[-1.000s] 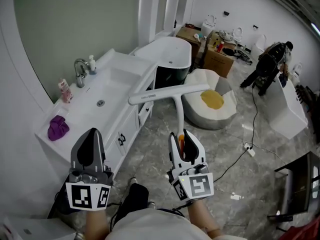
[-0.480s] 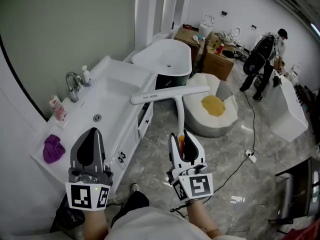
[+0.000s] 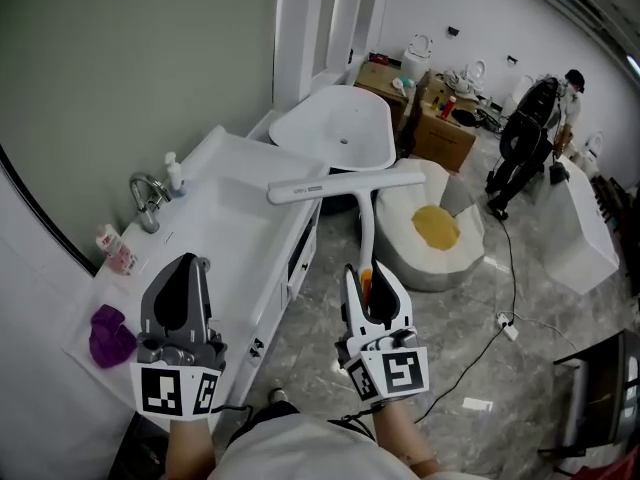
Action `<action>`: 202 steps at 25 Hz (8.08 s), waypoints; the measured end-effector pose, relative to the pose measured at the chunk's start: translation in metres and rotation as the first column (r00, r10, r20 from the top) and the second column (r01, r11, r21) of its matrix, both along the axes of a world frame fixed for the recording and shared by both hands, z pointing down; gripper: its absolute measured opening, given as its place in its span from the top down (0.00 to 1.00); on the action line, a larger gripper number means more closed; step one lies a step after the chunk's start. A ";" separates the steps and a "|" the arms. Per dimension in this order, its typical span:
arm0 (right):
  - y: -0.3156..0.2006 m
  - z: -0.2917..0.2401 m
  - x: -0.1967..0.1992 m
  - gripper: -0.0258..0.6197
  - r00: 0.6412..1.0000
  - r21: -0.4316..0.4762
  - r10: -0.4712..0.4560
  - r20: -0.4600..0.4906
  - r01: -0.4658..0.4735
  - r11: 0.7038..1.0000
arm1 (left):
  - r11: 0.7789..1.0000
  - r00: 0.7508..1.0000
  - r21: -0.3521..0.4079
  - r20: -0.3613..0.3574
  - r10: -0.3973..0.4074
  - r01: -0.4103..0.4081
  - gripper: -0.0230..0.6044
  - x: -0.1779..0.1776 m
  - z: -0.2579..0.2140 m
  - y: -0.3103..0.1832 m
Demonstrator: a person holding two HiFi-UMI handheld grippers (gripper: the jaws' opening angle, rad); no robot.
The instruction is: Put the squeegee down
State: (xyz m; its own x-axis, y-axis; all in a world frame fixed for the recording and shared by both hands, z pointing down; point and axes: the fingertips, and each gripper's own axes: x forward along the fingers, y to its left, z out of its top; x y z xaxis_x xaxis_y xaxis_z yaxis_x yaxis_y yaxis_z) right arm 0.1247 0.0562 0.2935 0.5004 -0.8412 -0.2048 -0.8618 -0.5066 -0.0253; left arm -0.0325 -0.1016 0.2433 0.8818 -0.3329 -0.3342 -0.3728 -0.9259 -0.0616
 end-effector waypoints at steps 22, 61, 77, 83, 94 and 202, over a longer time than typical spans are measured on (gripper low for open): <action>-0.101 0.016 0.079 0.76 0.995 -0.037 -0.096 0.023 0.097 0.995 | 0.995 0.996 -0.057 0.012 -0.085 0.086 0.95 0.068 0.023 -0.086; -0.397 0.172 0.265 0.76 0.774 -0.410 -0.583 0.246 0.628 0.661 | 0.830 0.835 -0.098 0.087 -0.543 0.549 0.95 0.168 0.051 -0.216; -0.501 0.255 0.261 0.76 0.714 -0.589 -0.631 0.303 0.661 0.465 | 0.729 0.739 -0.122 0.131 -0.661 0.674 0.95 0.132 0.064 -0.230; -0.527 0.283 0.249 0.76 0.684 -0.627 -0.646 0.339 0.676 0.387 | 0.689 0.703 -0.138 0.144 -0.697 0.711 0.95 0.120 0.070 -0.235; -0.564 0.320 0.246 0.76 0.678 -0.666 -0.611 0.409 0.679 0.308 | 0.621 0.640 -0.153 0.167 -0.750 0.769 0.95 0.098 0.078 -0.233; -0.182 0.018 0.112 0.96 0.908 -0.145 -0.418 0.008 0.415 0.898 | 0.910 0.915 -0.097 0.016 -0.403 0.403 0.95 0.032 0.034 -0.104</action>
